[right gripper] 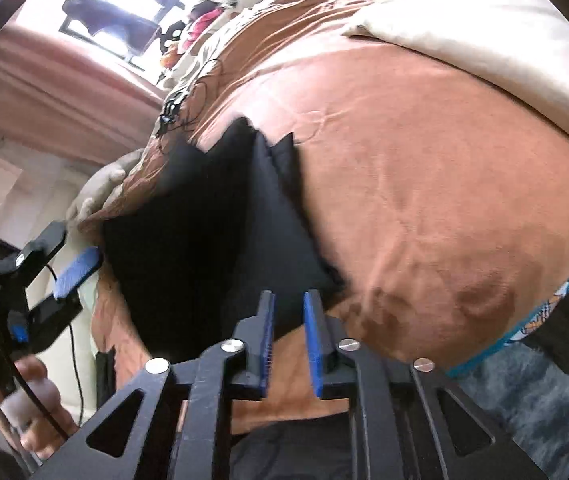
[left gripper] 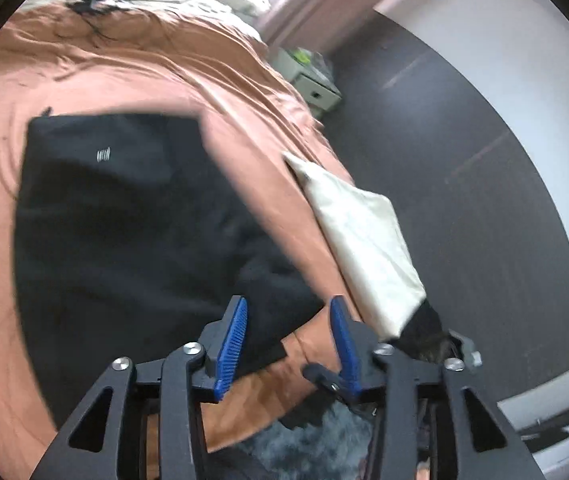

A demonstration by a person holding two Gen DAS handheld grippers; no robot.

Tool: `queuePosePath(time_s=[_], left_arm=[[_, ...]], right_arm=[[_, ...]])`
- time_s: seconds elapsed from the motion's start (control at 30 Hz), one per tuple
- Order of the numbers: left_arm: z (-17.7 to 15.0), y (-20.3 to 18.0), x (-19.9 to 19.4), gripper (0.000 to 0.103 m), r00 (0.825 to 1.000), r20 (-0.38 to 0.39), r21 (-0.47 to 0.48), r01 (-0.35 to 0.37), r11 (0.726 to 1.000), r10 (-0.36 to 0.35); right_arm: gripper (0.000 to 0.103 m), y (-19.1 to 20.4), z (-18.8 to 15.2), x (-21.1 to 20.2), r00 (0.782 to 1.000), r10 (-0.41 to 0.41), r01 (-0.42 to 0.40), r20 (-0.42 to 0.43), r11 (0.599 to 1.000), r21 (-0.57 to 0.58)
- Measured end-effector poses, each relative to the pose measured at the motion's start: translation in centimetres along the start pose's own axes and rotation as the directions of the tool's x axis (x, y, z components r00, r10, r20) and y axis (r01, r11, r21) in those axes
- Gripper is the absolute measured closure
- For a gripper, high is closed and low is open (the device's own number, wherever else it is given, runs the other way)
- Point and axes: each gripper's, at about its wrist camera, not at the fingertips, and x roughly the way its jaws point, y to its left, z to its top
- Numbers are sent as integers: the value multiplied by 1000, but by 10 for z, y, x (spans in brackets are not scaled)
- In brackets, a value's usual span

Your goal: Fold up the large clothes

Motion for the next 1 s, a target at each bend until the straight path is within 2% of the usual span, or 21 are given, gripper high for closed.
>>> queuePosePath(time_s=[0.03,0.1,0.17,0.3,0.47,0.57,0.6,0.67,0.83,1.0], left_arm=[[-1,3,0,48,1000,0,-6,2,1000,-2],[-3,14,-7,42,999,20,-25,-26,999,26],[-1,31,-19,42,997,42,-43,-64,997,66],[-6,62,-43,42,988,74,-84,-128,988,134],[-27,88,-68,42,970,93,-132,-210,969,223],[-36,102,-77,42,960,85,-161,-252,954,268],[-38,104,-77,42,958,80,-169,-259,951,276],[-45,114,-79,42,955,71,-185,-271,945,288],[-52,130,-71,42,946,45,-202,-306,930,321],[-56,135,-57,42,947,23,-193,-310,931,320]], right_arm=[[61,-1,1,0,1000,3,-3,0,1000,7],[51,-1,2,0,1000,18,-18,8,1000,15],[50,1,1,0,999,50,-50,8,999,10],[43,13,5,10,995,94,-94,-13,995,-19],[42,25,14,22,994,113,-113,-9,993,-28],[42,31,23,28,996,91,-91,7,995,-37],[44,31,26,30,996,88,-87,14,995,-38],[94,29,29,32,997,77,-76,24,997,-32],[98,20,22,28,995,92,-92,42,996,-24],[98,3,8,20,996,75,-75,47,997,-12]])
